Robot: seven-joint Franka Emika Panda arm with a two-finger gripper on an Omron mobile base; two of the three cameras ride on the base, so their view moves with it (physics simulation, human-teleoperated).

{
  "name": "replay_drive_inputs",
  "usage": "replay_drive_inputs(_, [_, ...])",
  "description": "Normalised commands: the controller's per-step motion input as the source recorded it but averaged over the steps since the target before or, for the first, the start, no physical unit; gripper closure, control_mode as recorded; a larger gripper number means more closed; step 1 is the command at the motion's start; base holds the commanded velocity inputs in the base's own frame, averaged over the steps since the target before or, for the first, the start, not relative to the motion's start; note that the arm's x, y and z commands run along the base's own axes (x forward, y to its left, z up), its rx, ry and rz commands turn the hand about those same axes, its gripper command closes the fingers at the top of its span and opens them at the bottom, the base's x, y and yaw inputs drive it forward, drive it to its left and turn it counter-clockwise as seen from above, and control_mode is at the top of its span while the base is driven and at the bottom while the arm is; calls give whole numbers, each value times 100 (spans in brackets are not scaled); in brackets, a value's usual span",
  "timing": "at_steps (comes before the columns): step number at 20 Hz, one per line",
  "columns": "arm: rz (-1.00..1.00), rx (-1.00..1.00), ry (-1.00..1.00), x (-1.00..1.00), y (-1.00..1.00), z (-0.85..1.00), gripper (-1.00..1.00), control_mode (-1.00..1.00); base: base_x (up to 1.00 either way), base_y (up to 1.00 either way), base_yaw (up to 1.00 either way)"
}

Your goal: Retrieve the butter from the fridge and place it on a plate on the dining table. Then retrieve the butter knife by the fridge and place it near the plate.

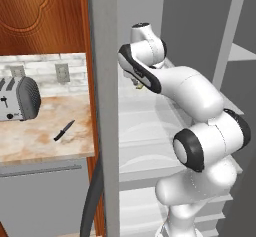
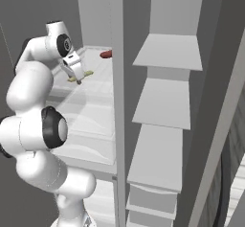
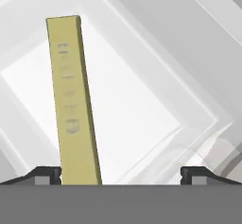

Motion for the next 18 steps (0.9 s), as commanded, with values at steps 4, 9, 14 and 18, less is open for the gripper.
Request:
replay_drive_inputs(4, [0, 0, 0, 16, 0, -11, -100, -100, 0, 0, 0])
replay_drive_inputs(9, [0, 0, 1, 32, 0, 0, -100, -100, 0, 0, 0])
replay_drive_inputs(14, [1, 0, 4, 38, 0, 0, -100, -100, 0, 0, 0])
replay_drive_inputs(18, [0, 0, 6, 31, 0, -8, -100, -100, 0, 0, 0])
